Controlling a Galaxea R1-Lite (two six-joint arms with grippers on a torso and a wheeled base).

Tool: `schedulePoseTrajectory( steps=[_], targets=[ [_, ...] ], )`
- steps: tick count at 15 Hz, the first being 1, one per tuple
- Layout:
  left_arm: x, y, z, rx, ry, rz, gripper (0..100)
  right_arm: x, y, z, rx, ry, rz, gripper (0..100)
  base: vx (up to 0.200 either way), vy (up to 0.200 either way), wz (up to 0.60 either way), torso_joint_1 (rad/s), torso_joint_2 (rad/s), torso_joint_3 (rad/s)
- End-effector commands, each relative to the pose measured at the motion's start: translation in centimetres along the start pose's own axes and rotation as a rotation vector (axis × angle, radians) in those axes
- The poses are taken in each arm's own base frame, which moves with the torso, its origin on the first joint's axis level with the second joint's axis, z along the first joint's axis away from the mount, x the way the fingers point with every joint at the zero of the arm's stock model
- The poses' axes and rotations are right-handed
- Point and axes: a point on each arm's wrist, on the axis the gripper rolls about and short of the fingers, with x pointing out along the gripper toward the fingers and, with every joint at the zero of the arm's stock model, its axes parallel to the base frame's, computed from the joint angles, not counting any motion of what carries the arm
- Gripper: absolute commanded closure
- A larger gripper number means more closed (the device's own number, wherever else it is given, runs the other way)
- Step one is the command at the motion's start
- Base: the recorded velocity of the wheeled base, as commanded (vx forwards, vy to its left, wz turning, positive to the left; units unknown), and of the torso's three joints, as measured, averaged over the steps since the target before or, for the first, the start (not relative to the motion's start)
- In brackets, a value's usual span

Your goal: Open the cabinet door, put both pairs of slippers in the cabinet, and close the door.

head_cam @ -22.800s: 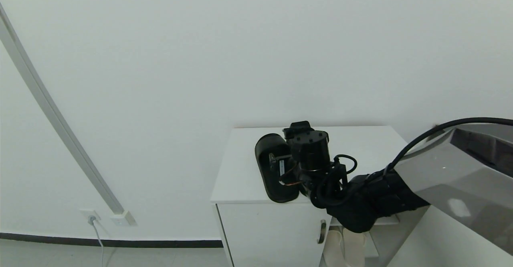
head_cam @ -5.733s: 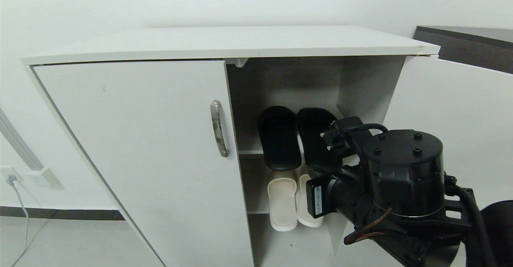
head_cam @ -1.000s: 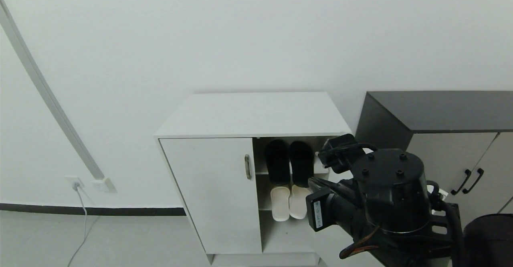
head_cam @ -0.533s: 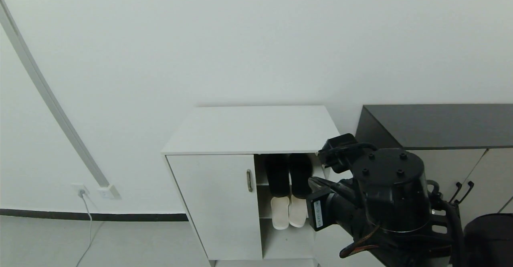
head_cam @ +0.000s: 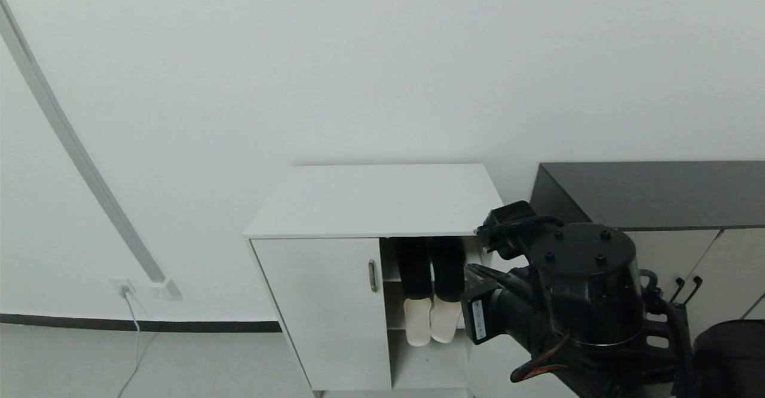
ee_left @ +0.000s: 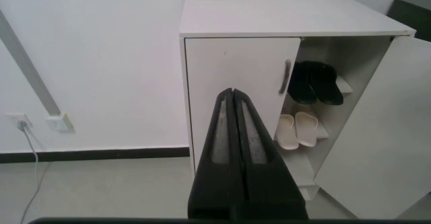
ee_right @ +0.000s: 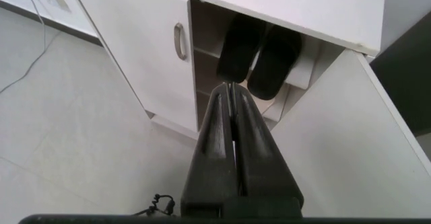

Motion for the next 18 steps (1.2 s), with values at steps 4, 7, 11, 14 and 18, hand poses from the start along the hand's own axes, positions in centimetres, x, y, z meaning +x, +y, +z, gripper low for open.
schedulePoseTrajectory(
  steps=[4,7,11,14,18],
  targets=[
    [0.01,0.00,0.00,-0.001,0.001,0.000,100,0.04,-0.13,-0.10,-0.002,0.003,-0.003,100,0.000,0.000,-0.45,-0.001,0.00,0.004],
    [0.01,0.00,0.00,-0.001,0.001,0.000,100,0.05,-0.23,-0.05,0.000,0.002,-0.007,100,0.000,0.000,-0.60,0.007,0.00,0.001],
    [0.01,0.00,0.00,-0.001,0.001,0.000,100,0.22,-0.43,0.02,0.004,-0.003,-0.015,100,0.000,0.000,-0.30,0.004,0.00,0.001],
    [0.01,0.00,0.00,-0.002,0.001,0.000,100,0.32,-0.53,0.05,0.007,-0.006,-0.019,100,0.000,0.000,0.00,0.000,0.00,0.000],
    [0.01,0.00,0.00,-0.002,0.001,0.000,100,0.32,-0.54,0.02,0.000,-0.006,-0.019,100,-0.150,0.000,0.00,0.004,0.00,-0.001]
  ],
)
